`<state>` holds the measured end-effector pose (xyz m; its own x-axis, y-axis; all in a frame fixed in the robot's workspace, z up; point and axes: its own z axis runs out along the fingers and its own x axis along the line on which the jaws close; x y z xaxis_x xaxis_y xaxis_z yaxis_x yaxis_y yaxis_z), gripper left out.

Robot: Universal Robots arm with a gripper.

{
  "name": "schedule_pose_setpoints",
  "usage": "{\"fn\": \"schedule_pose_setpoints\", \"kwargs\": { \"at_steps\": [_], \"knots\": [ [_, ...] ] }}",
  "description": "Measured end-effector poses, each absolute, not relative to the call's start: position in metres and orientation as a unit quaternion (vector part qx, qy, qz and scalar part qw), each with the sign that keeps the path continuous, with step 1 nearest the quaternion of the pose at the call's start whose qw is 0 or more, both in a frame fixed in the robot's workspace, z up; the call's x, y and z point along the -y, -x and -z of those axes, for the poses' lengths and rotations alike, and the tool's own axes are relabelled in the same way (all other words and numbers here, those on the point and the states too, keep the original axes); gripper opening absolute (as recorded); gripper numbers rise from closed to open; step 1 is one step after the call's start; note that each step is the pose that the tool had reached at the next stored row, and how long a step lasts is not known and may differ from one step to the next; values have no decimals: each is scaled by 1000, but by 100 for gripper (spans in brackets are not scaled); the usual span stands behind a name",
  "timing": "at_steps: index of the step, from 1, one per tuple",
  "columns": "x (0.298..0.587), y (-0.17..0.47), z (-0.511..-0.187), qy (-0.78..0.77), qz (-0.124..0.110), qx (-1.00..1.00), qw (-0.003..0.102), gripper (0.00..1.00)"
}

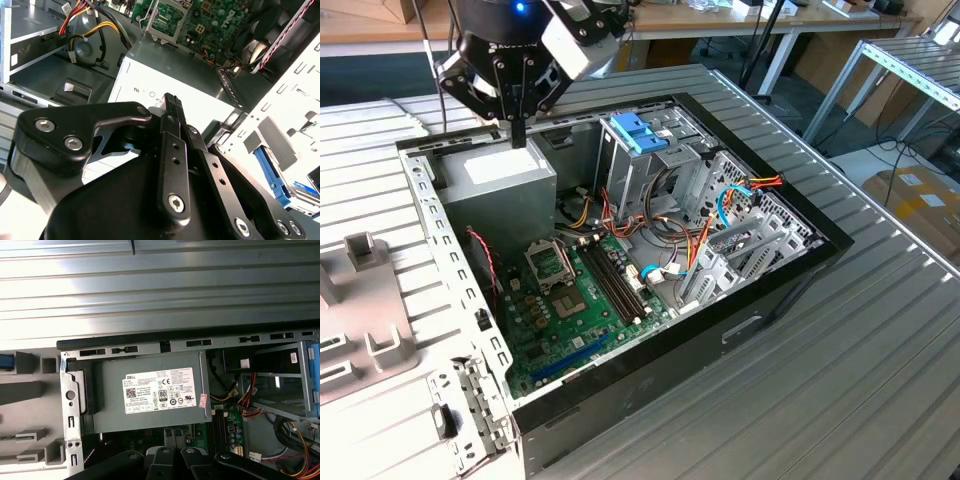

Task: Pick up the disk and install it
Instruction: 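Reach for the disk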

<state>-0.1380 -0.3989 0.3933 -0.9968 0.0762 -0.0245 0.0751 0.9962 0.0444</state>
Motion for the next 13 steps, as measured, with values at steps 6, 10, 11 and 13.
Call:
{"fn": "schedule_pose_setpoints", "kwargs": {
  "at_steps": [6,10,11,13],
  "knots": [
    [399,139,-393,-38,-22,-999,13,11],
    [399,140,-393,-38,-22,-999,13,11],
    [399,140,-393,-38,-22,-999,13,11],
    [399,141,-393,-38,-22,-999,13,11]
  ]
}}
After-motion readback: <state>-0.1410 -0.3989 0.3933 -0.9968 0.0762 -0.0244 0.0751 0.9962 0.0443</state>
